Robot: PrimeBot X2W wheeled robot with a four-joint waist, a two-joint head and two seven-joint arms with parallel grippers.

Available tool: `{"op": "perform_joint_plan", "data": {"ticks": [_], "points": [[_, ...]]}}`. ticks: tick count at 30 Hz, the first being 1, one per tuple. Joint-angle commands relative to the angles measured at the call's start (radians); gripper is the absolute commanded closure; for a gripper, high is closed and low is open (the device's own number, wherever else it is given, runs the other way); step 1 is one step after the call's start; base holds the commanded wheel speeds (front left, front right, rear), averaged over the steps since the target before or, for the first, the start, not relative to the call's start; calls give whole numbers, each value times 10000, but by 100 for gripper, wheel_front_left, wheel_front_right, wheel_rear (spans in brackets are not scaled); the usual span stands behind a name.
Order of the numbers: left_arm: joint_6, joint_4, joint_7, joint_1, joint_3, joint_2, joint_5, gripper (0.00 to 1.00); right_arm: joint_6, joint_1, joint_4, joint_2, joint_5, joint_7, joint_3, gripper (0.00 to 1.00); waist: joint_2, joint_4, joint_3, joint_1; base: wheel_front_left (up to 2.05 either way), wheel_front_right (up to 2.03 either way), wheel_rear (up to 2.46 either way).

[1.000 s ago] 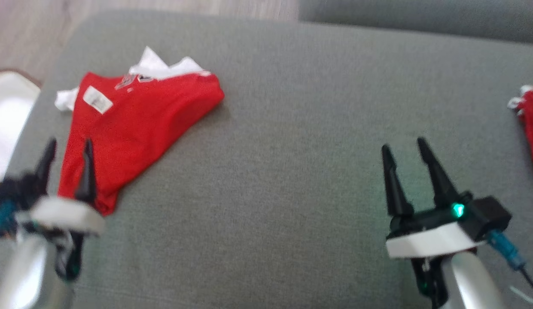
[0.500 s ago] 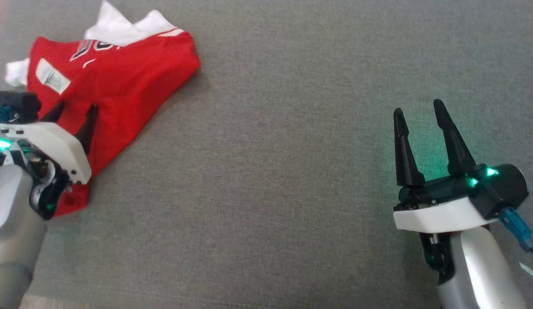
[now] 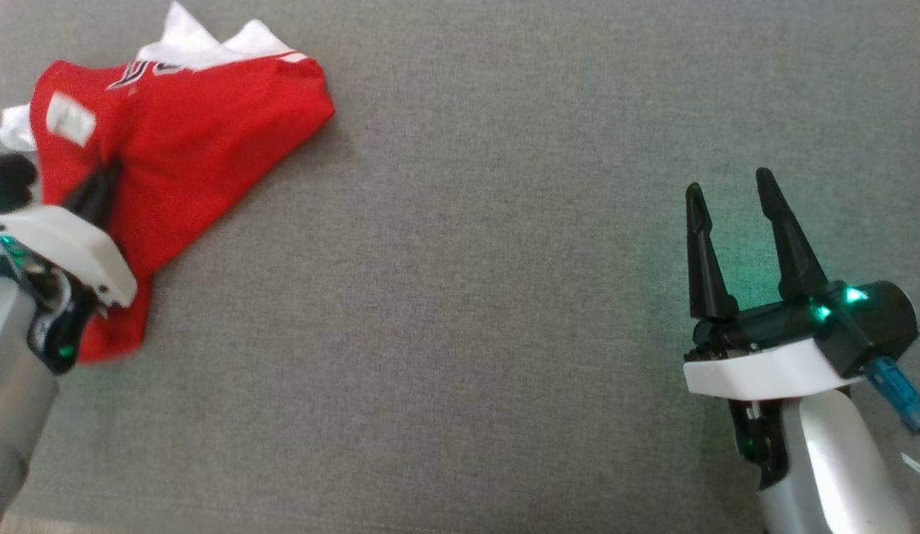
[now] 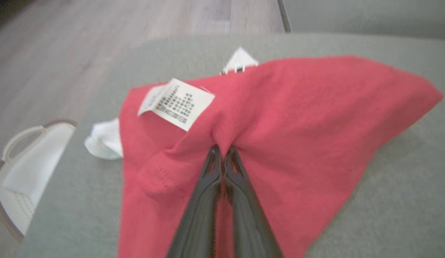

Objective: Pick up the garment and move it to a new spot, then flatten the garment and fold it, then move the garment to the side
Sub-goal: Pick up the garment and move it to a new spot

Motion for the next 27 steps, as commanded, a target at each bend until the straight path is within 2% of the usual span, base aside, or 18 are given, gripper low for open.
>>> {"op": "perform_joint_plan", "data": {"ticks": [1, 4, 6, 13, 17, 21, 27], "points": [[18, -161, -551, -693, 333, 747, 103, 100, 65, -155, -262, -18, 51, -107, 262, 0, 0, 27, -194, 0, 0, 0, 0], [18, -103, -1906, -896, 389, 841, 329, 100, 65, -96, -181, -18, 232, -107, 327, 0, 0, 39, -577, 0, 0, 0, 0], [18, -243, -2450, -958, 412, 838, 353, 100, 65, -37, -134, -18, 365, -107, 386, 0, 0, 46, -843, 0, 0, 0, 0], [112, -1605, -2945, -683, 226, 927, 816, 100, 65, 204, 26, -18, 846, -107, 589, 0, 0, -69, -1666, 0, 0, 0, 0], [483, -2773, -2809, -408, 21, 823, 973, 100, 65, 194, 8, -18, 1067, -107, 706, 0, 0, -318, -1876, 0, 0, 0, 0], [1110, -3988, -2384, -239, -181, 510, 1052, 100, 65, 159, -44, -18, 1275, -107, 668, 0, 0, -688, -1978, 0, 0, 0, 0], [1968, -5176, -1852, -279, -499, -404, 1115, 100, 65, 55, -196, -18, 1516, -107, 738, 0, 0, -1495, -1869, 0, 0, 0, 0]]}}
